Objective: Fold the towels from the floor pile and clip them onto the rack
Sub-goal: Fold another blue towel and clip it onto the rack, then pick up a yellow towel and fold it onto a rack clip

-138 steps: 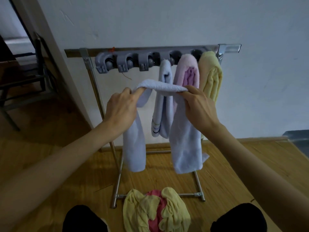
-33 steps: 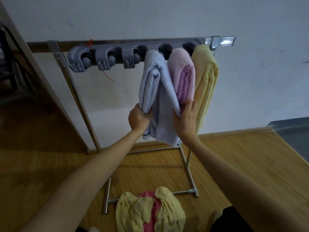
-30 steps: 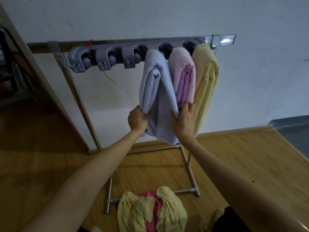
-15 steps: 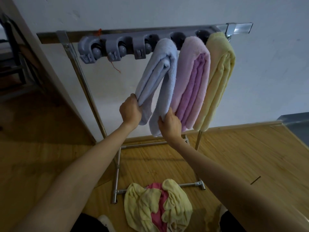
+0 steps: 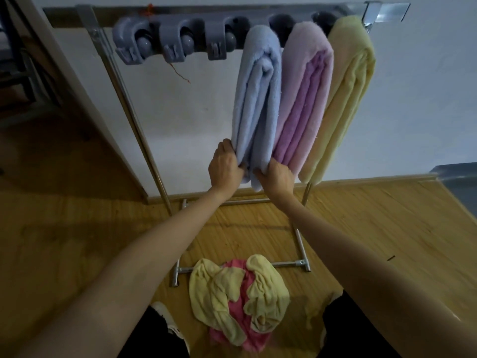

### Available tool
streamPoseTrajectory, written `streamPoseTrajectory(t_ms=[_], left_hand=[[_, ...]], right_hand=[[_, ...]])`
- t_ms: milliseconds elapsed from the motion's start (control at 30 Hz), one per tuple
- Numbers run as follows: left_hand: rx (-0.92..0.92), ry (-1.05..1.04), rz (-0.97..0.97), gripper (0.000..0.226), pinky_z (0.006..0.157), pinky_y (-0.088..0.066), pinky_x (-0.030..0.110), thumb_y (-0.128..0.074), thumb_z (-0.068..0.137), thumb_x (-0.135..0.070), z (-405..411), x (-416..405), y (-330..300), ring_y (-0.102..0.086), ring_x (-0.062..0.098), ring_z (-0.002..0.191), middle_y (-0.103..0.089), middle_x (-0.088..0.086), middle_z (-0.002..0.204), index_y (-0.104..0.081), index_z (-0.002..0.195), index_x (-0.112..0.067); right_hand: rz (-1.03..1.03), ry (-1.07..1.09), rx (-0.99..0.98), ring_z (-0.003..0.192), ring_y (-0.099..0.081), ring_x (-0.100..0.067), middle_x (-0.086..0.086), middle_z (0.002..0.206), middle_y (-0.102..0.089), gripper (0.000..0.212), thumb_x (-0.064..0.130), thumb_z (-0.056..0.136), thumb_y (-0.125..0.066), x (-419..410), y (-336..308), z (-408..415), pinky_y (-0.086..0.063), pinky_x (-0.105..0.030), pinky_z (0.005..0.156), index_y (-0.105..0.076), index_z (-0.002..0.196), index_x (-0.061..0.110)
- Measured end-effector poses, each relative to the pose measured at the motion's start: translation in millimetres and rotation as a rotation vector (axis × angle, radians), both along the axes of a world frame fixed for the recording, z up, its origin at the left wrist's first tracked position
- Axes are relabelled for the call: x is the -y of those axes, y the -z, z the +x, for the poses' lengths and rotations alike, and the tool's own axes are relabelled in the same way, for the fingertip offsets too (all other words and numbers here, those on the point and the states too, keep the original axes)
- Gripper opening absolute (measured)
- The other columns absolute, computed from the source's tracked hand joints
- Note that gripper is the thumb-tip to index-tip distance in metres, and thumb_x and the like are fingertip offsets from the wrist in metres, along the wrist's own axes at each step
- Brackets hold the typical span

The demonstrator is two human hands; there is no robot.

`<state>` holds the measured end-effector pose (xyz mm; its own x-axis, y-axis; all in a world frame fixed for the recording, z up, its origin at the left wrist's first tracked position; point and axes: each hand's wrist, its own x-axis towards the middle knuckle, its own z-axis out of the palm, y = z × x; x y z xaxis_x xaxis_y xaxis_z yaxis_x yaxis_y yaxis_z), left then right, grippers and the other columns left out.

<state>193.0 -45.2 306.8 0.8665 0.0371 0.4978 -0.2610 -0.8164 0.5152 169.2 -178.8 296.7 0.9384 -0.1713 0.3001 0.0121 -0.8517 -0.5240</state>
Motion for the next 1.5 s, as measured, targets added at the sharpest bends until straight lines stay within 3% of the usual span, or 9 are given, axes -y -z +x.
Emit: streamPoseTrajectory(t_ms=[200, 367, 433, 533, 633, 867, 1233, 1367, 1500], left_hand=[[-0.126, 0.196, -0.051, 0.042, 0.066, -0.050, 0.034, -0.070, 0.080, -0.026, -6.2, -2.5, 25.6, -0.061, 0.028, 0.089, -0.062, 0.012, 0.099, -0.052, 0.110, -0.005], [-0.517, 0.272, 0.101, 0.065, 0.104, -0.038, 0.036, -0.059, 0.090, -0.023, -25.6, -25.0, 69.9, -0.040, 0.027, 0.132, -0.042, 0.012, 0.145, -0.028, 0.145, -0.010], [-0.605, 0.239, 0.127, 0.069, 0.109, -0.032, 0.036, -0.057, 0.091, -0.021, -38.9, -35.7, 90.4, -0.033, 0.028, 0.138, -0.032, 0.013, 0.152, -0.021, 0.149, -0.007], [-0.727, 0.182, 0.171, 0.069, 0.108, -0.033, 0.038, -0.058, 0.091, -0.019, -64.1, -51.7, 127.6, -0.034, 0.029, 0.137, -0.033, 0.015, 0.151, -0.022, 0.149, -0.007], [-0.870, 0.138, 0.200, 0.065, 0.106, -0.034, 0.037, -0.056, 0.093, -0.019, -93.5, -62.2, 169.9, -0.036, 0.029, 0.136, -0.033, 0.014, 0.150, -0.024, 0.148, -0.006], [-1.109, 0.147, 0.175, 0.037, 0.082, -0.046, 0.038, -0.059, 0.088, -0.023, -154.7, -79.7, 282.1, -0.053, 0.031, 0.110, -0.054, 0.015, 0.117, -0.048, 0.120, -0.005], [-1.214, 0.182, 0.276, 0.022, 0.088, -0.048, 0.045, -0.055, 0.088, -0.013, -177.1, -89.4, 411.0, -0.053, 0.034, 0.106, -0.055, 0.016, 0.110, -0.054, 0.107, -0.003], [-1.132, 0.188, 0.346, 0.020, 0.089, -0.046, 0.041, -0.055, 0.088, -0.013, -163.7, -81.6, 448.5, -0.051, 0.029, 0.109, -0.055, 0.011, 0.111, -0.055, 0.108, -0.007], [-1.066, 0.179, 0.298, 0.026, 0.090, -0.046, 0.039, -0.058, 0.089, -0.016, -151.7, -63.0, 480.3, -0.051, 0.028, 0.111, -0.056, 0.010, 0.113, -0.054, 0.114, -0.008]], right_hand=[[-0.027, -0.112, 0.006, 0.077, -0.065, -0.037, -0.017, 0.084, -0.069, 0.017, 0.015, 0.089, -0.059, 13.3, 17.0, 7.2, -0.036, -0.031, 0.057, -0.060, 0.097, 0.000], [-0.006, -0.154, -0.065, 0.096, -0.058, -0.039, -0.021, 0.105, -0.062, 0.026, 0.010, 0.088, -0.061, 25.8, 44.6, -0.4, -0.043, -0.042, 0.070, -0.052, 0.108, -0.004], [0.006, -0.163, -0.076, 0.106, -0.054, -0.037, -0.019, 0.115, -0.058, 0.038, 0.012, 0.086, -0.063, 29.1, 63.2, -13.0, -0.044, -0.042, 0.076, -0.050, 0.119, -0.003], [-0.007, -0.165, -0.178, 0.122, -0.047, -0.035, -0.019, 0.134, -0.049, 0.051, 0.013, 0.089, -0.059, 32.9, 102.3, -38.1, -0.046, -0.043, 0.089, -0.041, 0.135, 0.000], [-0.049, -0.212, -0.433, 0.133, -0.037, -0.032, -0.017, 0.146, -0.037, 0.057, 0.017, 0.093, -0.056, 36.1, 151.0, -65.9, -0.041, -0.041, 0.097, -0.031, 0.143, 0.002], [-0.120, -0.352, -0.850, 0.129, -0.039, -0.036, -0.019, 0.141, -0.038, 0.061, 0.019, 0.092, -0.057, 38.4, 267.5, -125.4, -0.037, -0.042, 0.102, -0.029, 0.142, -0.001], [-0.236, -0.556, -1.035, 0.138, -0.031, -0.032, -0.015, 0.153, -0.029, 0.062, 0.011, 0.094, -0.048, 2.8, 389.4, -113.4, -0.033, -0.042, 0.110, -0.021, 0.150, 0.008], [-0.340, -0.658, -1.017, 0.138, -0.033, -0.030, -0.009, 0.154, -0.029, 0.060, 0.009, 0.093, -0.044, -10.6, 423.8, -88.3, -0.040, -0.045, 0.105, -0.023, 0.149, 0.013], [-0.409, -0.754, -0.995, 0.143, -0.024, -0.028, -0.007, 0.157, -0.024, 0.065, 0.006, 0.091, -0.046, -17.7, 455.5, -69.4, -0.031, -0.041, 0.113, -0.021, 0.151, 0.013]])
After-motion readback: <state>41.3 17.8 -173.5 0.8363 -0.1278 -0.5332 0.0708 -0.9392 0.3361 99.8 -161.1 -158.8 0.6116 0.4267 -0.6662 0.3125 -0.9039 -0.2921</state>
